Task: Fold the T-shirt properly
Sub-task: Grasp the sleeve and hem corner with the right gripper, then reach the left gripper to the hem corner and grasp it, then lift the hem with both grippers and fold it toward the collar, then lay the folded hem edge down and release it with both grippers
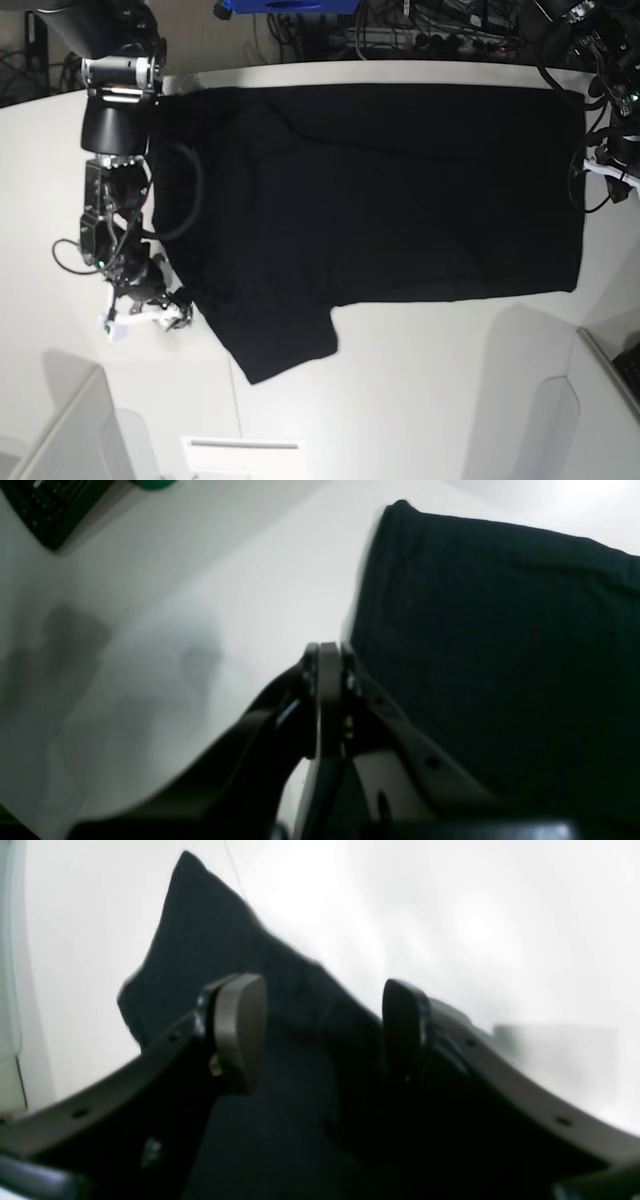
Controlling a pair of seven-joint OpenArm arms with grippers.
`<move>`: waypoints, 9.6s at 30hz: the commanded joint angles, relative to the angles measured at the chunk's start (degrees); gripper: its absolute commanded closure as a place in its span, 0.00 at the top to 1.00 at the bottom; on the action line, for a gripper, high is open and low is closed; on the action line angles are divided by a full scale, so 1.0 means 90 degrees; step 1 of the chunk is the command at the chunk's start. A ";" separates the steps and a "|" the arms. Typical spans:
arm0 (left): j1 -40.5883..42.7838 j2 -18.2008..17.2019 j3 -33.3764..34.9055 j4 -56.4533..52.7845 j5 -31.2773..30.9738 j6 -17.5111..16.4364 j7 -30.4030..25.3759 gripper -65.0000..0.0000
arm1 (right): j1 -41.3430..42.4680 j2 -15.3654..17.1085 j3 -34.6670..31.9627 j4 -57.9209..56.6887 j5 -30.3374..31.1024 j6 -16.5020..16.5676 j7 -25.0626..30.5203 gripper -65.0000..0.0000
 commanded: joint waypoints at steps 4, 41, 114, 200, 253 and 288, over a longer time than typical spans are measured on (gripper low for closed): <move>-0.0014 -0.0127 -0.0043 0.0094 -0.0043 -0.0021 -0.0137 0.00 | 0.0660 0.0043 0.0013 -0.0449 -0.0581 0.0596 0.0104 0.55; -0.0004 -0.0137 -0.0111 -0.0072 -0.0033 -0.0021 -0.0137 0.00 | 0.2526 -0.0397 -0.1491 -0.4512 -0.1948 0.1915 0.1882 0.54; -0.3355 -0.1455 0.0905 -0.3609 0.0944 -0.0011 0.0869 0.69 | 0.2633 -0.0358 -0.1979 -0.4815 -0.1939 0.1886 0.2429 0.00; -0.2534 -0.1172 0.2018 -0.2720 0.0280 0.0194 -0.0147 0.00 | -0.0150 0.0316 -0.0934 0.0528 -0.1939 0.1700 0.0895 0.00; 0.0181 -0.1026 0.0944 0.0162 -0.1166 0.0204 0.0468 0.00 | -0.3970 -0.0358 0.0814 0.5265 -0.1909 0.1700 -0.0921 0.00; 0.0943 -0.1006 0.0934 0.0426 -0.1156 0.0194 0.0459 0.00 | -0.5327 -0.0338 0.0844 0.5539 -0.1157 0.1710 -0.0648 0.00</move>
